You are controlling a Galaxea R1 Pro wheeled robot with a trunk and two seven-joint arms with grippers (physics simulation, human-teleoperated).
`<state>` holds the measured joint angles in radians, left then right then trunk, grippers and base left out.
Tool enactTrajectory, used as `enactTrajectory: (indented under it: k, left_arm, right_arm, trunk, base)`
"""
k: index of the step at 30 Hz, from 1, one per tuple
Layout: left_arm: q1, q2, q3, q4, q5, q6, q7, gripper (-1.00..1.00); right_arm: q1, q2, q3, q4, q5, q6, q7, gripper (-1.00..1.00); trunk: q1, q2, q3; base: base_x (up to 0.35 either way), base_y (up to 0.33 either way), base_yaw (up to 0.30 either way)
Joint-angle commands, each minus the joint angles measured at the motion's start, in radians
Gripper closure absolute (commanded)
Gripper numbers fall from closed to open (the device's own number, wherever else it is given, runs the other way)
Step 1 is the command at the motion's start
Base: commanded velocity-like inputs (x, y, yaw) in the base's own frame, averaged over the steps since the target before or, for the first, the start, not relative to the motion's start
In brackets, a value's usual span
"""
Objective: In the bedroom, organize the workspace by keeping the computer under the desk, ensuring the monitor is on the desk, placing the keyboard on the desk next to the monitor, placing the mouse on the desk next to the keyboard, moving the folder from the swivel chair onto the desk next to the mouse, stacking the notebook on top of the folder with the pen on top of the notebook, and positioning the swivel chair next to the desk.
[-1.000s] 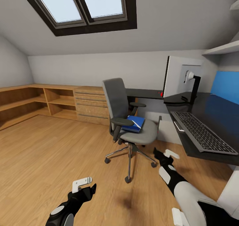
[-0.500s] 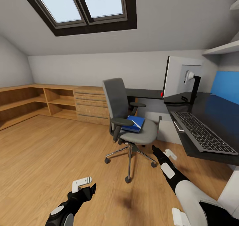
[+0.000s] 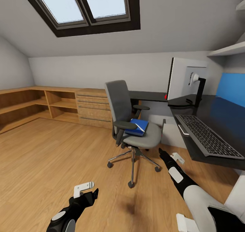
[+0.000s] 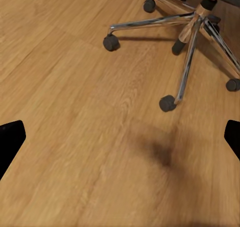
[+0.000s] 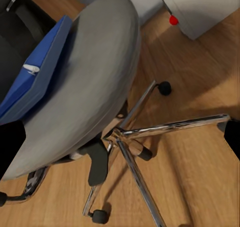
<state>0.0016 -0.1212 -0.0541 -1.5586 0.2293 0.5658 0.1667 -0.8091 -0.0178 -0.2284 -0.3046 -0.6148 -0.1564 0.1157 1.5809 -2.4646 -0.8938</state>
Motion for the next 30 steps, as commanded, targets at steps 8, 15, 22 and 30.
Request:
enactTrajectory:
  k: [8, 15, 22, 30]
  left_arm:
    - [0.0, 0.0, -0.001, -0.001, 0.011, 0.003, 0.008, -1.0]
    - [0.0, 0.0, 0.0, -0.001, 0.01, 0.003, 0.008, -1.0]
    - [0.0, 0.0, 0.0, -0.001, 0.01, 0.003, 0.008, -1.0]
    - [0.0, 0.0, -0.001, -0.001, 0.011, 0.003, 0.008, -1.0]
  right_arm:
    - [0.0, -0.007, -0.003, 0.002, -0.011, -0.005, 0.011, -1.0]
    - [0.001, -0.008, -0.003, 0.002, -0.011, -0.005, 0.01, -1.0]
    - [0.0, -0.01, -0.003, 0.002, -0.012, -0.005, 0.011, -1.0]
    - [0.0, -0.011, -0.004, -0.001, -0.014, -0.003, 0.01, -1.0]
  trunk:
    - [0.0, 0.0, -0.001]
    - [0.0, 0.0, -0.001]
    - [0.0, 0.0, -0.001]
    - [0.0, 0.0, -0.001]
  base:
    - [0.152, 0.0, 0.0]
    - [0.245, 0.0, 0.0]
    - [0.055, 0.0, 0.0]
    - [0.01, 0.028, 0.0]
